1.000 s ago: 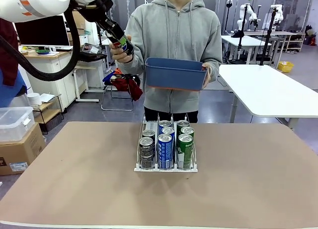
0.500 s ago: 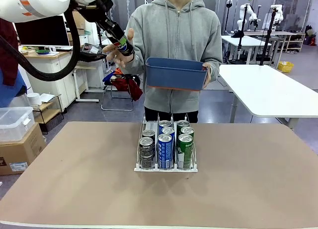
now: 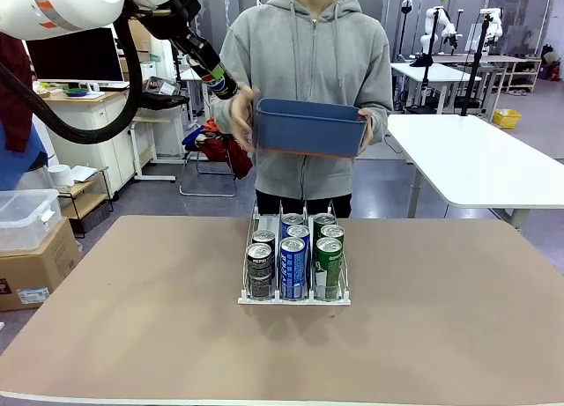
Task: Fill the beverage cans into the dispenser.
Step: Place the picked Pepsi coke in the line of the Automatic Can Dispenser with the same cans.
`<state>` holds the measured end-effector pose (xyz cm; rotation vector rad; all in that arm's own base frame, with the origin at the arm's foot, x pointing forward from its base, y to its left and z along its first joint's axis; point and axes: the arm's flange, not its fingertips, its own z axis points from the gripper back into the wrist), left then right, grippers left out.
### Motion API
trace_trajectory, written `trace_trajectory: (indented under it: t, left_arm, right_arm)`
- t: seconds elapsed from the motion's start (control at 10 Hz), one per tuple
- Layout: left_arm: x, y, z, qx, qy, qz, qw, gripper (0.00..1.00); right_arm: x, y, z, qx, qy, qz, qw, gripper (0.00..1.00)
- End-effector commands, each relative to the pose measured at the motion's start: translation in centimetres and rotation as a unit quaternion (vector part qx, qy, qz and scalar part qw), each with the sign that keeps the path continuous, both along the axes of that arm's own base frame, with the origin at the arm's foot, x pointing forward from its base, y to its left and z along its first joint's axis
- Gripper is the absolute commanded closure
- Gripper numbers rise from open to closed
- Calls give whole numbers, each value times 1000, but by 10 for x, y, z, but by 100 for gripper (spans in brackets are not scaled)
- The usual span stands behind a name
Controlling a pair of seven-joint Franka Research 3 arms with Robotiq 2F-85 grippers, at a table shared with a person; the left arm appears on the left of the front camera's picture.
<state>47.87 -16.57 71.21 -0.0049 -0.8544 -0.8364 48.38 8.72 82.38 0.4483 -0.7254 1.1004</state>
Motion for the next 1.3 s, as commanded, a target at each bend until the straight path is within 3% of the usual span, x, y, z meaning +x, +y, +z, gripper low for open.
trace_trajectory:
  t: [0.0,1.0,1.1,1.2]
  left_arm:
    - [0,2,2,3,-4,2,1000,62]
    - [0,2,2,3,-4,2,1000,62]
    - [0,0,0,0,0,0,1000,42]
    - [5,-5,-8,20,27,73,997,42]
  right_arm:
    - [0,-1,2,1,-1,-1,1000,0]
    - [0,-1,2,1,-1,-1,1000,0]
    - [0,-1,2,1,-1,-1,1000,0]
    - [0,-1,2,1,-1,-1,1000,0]
